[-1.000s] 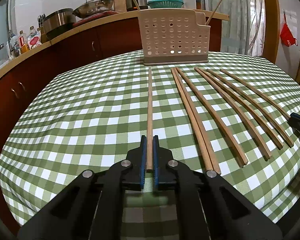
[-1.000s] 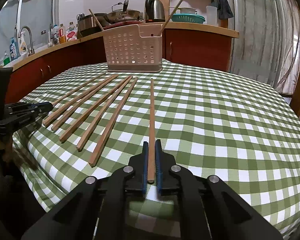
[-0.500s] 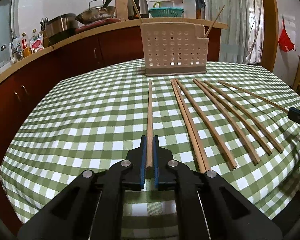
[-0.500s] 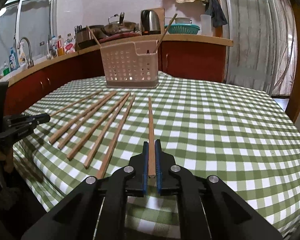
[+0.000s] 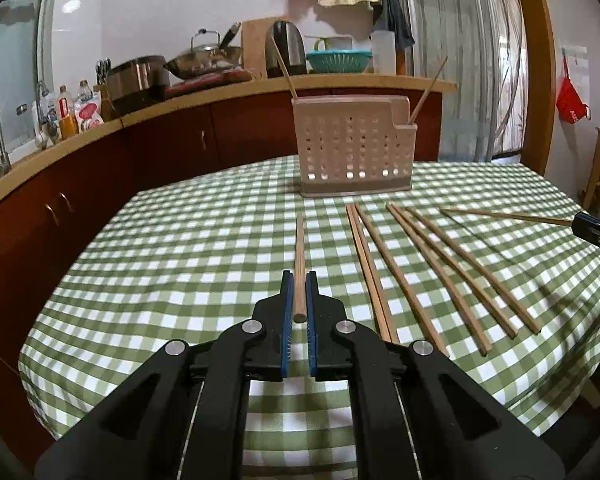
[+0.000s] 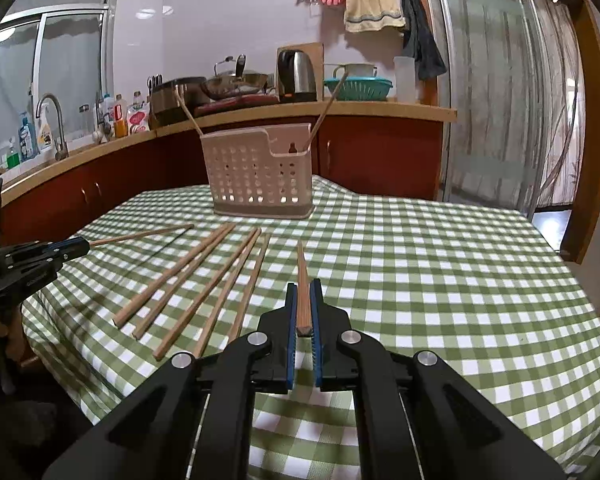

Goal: Organize utensils
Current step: 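Lift both chopsticks and carry them above the beige basket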

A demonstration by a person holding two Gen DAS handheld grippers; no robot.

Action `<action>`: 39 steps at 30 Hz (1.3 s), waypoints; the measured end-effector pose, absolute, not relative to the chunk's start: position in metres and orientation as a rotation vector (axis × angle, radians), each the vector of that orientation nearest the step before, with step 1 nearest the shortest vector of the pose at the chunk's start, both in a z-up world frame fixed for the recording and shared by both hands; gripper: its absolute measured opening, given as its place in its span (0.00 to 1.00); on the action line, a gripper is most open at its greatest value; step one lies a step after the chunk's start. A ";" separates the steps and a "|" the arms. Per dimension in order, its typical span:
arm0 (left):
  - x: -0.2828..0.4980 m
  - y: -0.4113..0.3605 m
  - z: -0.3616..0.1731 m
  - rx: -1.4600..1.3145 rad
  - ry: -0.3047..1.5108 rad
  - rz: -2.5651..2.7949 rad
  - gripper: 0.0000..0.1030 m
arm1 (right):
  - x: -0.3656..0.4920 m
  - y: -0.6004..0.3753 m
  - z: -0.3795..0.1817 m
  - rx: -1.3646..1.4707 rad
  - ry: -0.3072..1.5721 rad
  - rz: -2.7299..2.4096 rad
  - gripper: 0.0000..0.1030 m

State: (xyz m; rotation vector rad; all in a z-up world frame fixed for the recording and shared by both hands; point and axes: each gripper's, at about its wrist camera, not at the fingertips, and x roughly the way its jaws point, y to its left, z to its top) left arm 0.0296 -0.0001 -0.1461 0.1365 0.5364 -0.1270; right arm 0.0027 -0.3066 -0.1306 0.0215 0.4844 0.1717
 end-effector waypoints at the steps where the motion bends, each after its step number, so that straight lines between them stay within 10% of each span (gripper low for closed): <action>1: 0.029 0.001 -0.143 0.136 0.531 -0.125 0.06 | 0.002 -0.306 -0.128 0.022 0.477 0.170 0.07; 39: 0.081 0.027 -0.049 0.005 0.458 -0.178 0.06 | 0.060 -0.299 -0.039 0.039 0.328 0.191 0.07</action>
